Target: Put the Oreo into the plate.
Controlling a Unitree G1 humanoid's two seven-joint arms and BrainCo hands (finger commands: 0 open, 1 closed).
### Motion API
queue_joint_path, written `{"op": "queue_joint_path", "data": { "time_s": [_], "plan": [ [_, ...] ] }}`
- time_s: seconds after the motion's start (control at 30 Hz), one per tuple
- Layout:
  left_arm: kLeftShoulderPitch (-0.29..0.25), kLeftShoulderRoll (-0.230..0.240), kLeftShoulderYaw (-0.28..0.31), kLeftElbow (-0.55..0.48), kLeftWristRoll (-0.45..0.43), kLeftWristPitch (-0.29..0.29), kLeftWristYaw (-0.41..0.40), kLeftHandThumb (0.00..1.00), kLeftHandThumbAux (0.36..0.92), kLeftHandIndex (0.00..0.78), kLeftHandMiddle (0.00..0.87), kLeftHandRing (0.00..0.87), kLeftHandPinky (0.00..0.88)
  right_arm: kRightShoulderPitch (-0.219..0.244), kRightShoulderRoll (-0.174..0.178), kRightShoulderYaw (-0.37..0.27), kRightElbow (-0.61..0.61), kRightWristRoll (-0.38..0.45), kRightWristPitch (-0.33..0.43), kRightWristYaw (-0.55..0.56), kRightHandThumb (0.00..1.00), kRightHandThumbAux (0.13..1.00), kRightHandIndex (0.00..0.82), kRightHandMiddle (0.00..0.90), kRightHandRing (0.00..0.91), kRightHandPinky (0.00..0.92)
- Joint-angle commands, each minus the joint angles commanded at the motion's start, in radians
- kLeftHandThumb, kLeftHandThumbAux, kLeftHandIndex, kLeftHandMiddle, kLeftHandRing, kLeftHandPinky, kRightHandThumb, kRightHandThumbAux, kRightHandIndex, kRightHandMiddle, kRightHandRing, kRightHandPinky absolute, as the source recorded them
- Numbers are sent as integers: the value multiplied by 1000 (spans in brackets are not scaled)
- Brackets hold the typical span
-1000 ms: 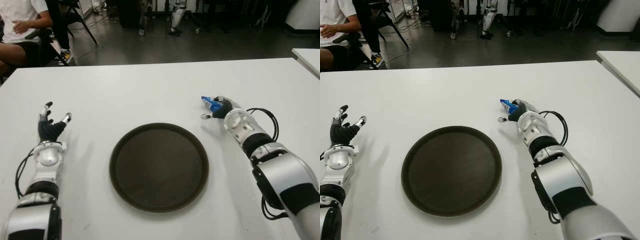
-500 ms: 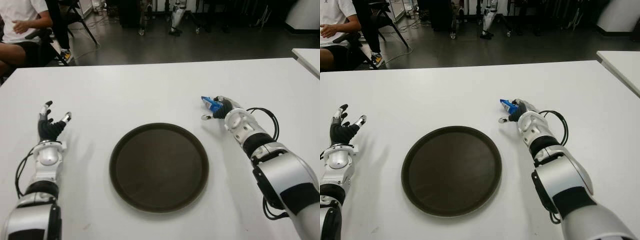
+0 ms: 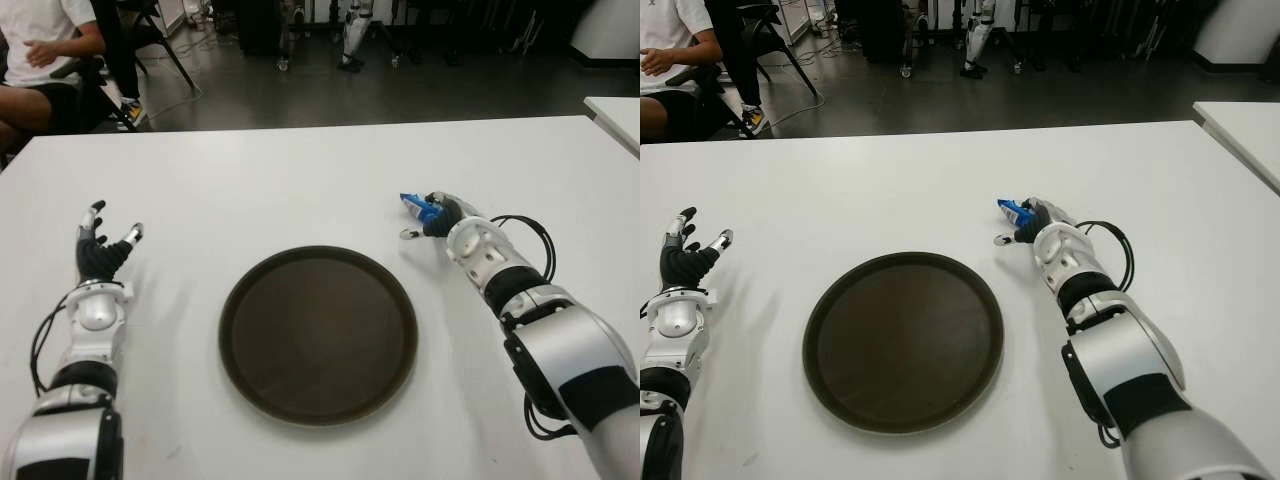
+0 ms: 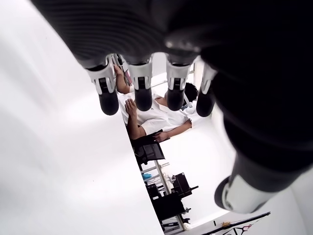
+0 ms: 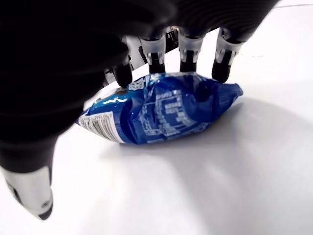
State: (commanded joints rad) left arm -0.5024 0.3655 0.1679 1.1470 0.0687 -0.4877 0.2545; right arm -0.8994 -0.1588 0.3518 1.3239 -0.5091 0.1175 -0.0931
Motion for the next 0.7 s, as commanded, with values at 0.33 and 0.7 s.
{"op": "queue_joint_path", "data": {
  "time_s": [0.33,0.7],
  "plan": [
    [-3,-3,3,3,-4,-7,2,0,710,0,0,0,0,45,18,-6,-51,20,-13,-9,0,657,0,0,0,0],
    [-9,-5,11,5,-15,16,-4,0,708,0,0,0,0,63,8,41,-57,-14,-26,53,0,652,0,0,0,0]
  ]
}}
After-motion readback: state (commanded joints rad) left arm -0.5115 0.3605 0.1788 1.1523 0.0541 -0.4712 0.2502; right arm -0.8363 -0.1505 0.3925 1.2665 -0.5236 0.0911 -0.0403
